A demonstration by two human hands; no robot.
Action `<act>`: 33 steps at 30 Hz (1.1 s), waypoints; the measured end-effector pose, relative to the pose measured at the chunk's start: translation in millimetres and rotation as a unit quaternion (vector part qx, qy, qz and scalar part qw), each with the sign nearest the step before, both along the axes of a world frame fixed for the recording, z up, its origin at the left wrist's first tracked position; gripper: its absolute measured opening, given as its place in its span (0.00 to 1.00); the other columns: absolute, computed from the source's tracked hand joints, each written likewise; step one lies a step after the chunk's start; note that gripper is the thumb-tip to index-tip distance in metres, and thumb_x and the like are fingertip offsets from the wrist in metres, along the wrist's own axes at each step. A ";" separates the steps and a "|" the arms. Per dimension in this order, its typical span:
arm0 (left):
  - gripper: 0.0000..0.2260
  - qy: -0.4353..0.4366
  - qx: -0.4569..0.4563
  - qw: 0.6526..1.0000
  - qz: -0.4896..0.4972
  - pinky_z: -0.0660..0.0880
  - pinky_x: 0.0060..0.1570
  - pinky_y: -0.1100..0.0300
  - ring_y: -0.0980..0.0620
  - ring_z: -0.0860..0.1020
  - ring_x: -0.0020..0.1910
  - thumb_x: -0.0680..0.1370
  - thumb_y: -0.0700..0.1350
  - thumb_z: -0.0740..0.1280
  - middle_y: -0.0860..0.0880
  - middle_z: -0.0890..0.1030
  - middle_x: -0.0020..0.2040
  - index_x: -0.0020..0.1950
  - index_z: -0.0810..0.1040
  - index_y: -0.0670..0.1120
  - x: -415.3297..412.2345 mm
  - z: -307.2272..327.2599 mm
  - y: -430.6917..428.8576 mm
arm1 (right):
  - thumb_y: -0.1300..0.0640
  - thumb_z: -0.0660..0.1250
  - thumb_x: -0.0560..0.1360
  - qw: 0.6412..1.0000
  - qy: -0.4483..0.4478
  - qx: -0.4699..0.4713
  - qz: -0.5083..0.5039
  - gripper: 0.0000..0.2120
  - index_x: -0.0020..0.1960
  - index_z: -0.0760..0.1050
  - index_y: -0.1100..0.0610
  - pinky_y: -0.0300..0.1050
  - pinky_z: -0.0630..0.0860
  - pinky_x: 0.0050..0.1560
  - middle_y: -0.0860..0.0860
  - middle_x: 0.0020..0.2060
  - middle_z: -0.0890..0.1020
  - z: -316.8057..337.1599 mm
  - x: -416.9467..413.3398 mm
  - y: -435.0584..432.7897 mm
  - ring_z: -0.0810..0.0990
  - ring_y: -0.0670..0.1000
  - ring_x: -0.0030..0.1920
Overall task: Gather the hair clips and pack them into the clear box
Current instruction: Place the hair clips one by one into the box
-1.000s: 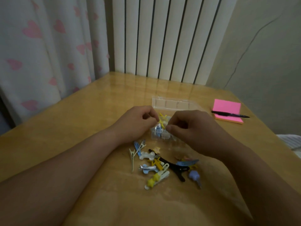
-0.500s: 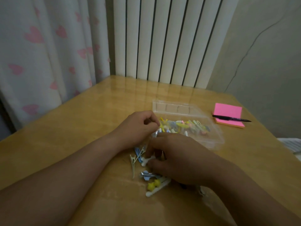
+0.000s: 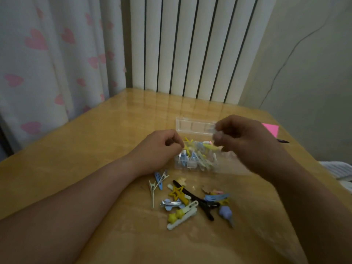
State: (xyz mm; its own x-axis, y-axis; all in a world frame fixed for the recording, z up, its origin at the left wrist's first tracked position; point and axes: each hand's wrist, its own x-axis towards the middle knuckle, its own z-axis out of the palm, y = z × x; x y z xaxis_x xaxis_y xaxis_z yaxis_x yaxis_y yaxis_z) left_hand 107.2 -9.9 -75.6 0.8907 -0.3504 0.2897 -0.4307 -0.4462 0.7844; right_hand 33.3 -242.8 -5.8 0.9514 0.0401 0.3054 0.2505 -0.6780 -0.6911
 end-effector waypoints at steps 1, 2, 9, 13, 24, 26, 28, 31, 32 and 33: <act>0.06 0.001 0.001 1.000 0.001 0.67 0.29 0.70 0.63 0.72 0.28 0.80 0.44 0.67 0.60 0.77 0.32 0.50 0.84 0.50 -1.0 0.6 -0.4 | 0.53 0.73 0.79 0.999 -0.001 0.005 -0.035 0.04 0.53 0.82 0.48 0.44 0.78 0.42 0.47 0.43 0.85 -0.5 4.0 -11.2 0.84 0.46 0.42; 0.06 0.002 0.002 1.000 0.002 0.67 0.29 0.70 0.62 0.72 0.28 0.81 0.44 0.67 0.58 0.77 0.33 0.50 0.84 0.49 -1.7 1.3 -0.8 | 0.53 0.74 0.79 0.998 0.003 -0.004 -0.066 0.03 0.52 0.83 0.49 0.44 0.77 0.40 0.47 0.42 0.85 -2.9 7.8 -20.3 0.84 0.49 0.42; 0.06 -0.001 0.005 1.000 0.005 0.66 0.29 0.70 0.62 0.71 0.28 0.81 0.43 0.67 0.55 0.76 0.36 0.51 0.84 0.49 -3.8 3.2 -1.5 | 0.49 0.78 0.75 0.976 0.077 -0.161 -0.123 0.05 0.46 0.85 0.48 0.44 0.80 0.39 0.44 0.37 0.85 -24.6 17.3 -25.7 0.83 0.44 0.38; 0.06 0.002 0.002 1.000 0.002 0.67 0.30 0.70 0.62 0.72 0.29 0.80 0.44 0.67 0.54 0.78 0.38 0.50 0.84 0.50 -3.9 2.4 -1.5 | 0.46 0.81 0.71 0.967 0.077 -0.189 -0.152 0.10 0.42 0.81 0.47 0.48 0.82 0.43 0.43 0.35 0.84 -27.2 20.8 -24.7 0.82 0.45 0.36; 0.06 0.002 -0.003 1.000 0.002 0.67 0.30 0.71 0.63 0.71 0.28 0.80 0.43 0.67 0.55 0.77 0.36 0.50 0.84 0.49 -5.5 3.6 -3.3 | 0.46 0.78 0.74 0.961 0.087 -0.214 -0.149 0.07 0.45 0.85 0.48 0.53 0.84 0.47 0.45 0.38 0.85 -31.2 27.0 -22.0 0.83 0.47 0.40; 0.06 0.003 -0.004 1.000 0.004 0.66 0.29 0.71 0.63 0.71 0.27 0.80 0.42 0.67 0.55 0.76 0.35 0.50 0.84 0.48 -6.1 3.8 -3.3 | 0.45 0.77 0.74 0.961 0.086 -0.214 -0.151 0.08 0.43 0.83 0.48 0.53 0.84 0.47 0.45 0.35 0.85 -33.2 27.2 -23.4 0.83 0.46 0.37; 0.06 0.002 -0.001 1.000 0.004 0.66 0.29 0.71 0.62 0.71 0.28 0.80 0.43 0.67 0.54 0.77 0.36 0.50 0.84 0.48 -6.7 3.9 -2.8 | 0.44 0.76 0.75 0.960 0.085 -0.219 -0.150 0.09 0.41 0.83 0.48 0.53 0.85 0.46 0.46 0.33 0.86 -35.3 27.0 -24.1 0.84 0.46 0.35; 0.06 -0.004 0.004 1.000 0.005 0.66 0.29 0.71 0.63 0.71 0.28 0.81 0.43 0.67 0.54 0.77 0.36 0.51 0.84 0.48 -6.9 4.3 -2.7 | 0.43 0.74 0.77 0.960 0.064 -0.227 -0.149 0.10 0.42 0.82 0.48 0.51 0.84 0.43 0.46 0.35 0.85 -36.4 24.8 -22.9 0.83 0.47 0.36; 0.06 -0.005 0.005 1.000 0.006 0.66 0.29 0.71 0.63 0.71 0.28 0.81 0.42 0.67 0.55 0.77 0.36 0.51 0.84 0.48 -6.7 4.3 -2.6 | 0.44 0.73 0.78 0.962 0.052 -0.225 -0.146 0.10 0.43 0.82 0.49 0.50 0.83 0.43 0.45 0.35 0.84 -35.6 23.7 -21.8 0.82 0.47 0.37; 0.06 -0.006 0.004 1.000 0.007 0.66 0.30 0.71 0.63 0.71 0.28 0.80 0.42 0.67 0.55 0.77 0.36 0.51 0.84 0.47 -6.7 4.3 -2.5 | 0.44 0.73 0.78 0.965 0.038 -0.218 -0.141 0.09 0.44 0.83 0.49 0.49 0.82 0.42 0.45 0.36 0.83 -33.9 22.1 -19.9 0.81 0.47 0.37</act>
